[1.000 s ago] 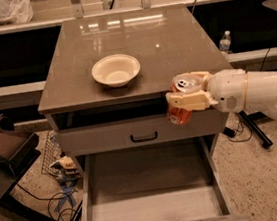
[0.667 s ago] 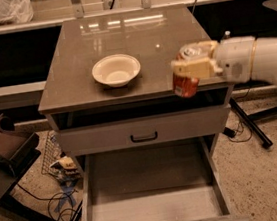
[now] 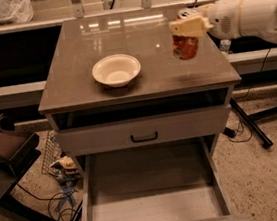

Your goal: Pick coke can from middle drawer and place on counter

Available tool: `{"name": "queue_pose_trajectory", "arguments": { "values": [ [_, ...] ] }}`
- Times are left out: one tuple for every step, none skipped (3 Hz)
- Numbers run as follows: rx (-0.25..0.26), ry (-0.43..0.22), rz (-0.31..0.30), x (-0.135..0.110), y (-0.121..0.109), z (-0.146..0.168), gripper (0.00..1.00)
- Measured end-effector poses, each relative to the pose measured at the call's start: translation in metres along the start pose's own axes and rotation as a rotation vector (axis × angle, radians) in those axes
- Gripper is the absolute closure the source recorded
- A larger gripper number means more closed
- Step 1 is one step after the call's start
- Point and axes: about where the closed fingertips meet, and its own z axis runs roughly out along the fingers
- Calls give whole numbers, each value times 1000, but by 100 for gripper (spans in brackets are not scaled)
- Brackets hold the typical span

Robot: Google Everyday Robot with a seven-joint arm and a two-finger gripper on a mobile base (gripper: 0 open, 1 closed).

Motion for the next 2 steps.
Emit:
{"name": "queue_pose_trajectory", "arguments": {
  "values": [
    [36, -20, 3, -25, -38, 42, 100],
    [42, -19, 7, -26, -41, 45, 100]
  ]
}}
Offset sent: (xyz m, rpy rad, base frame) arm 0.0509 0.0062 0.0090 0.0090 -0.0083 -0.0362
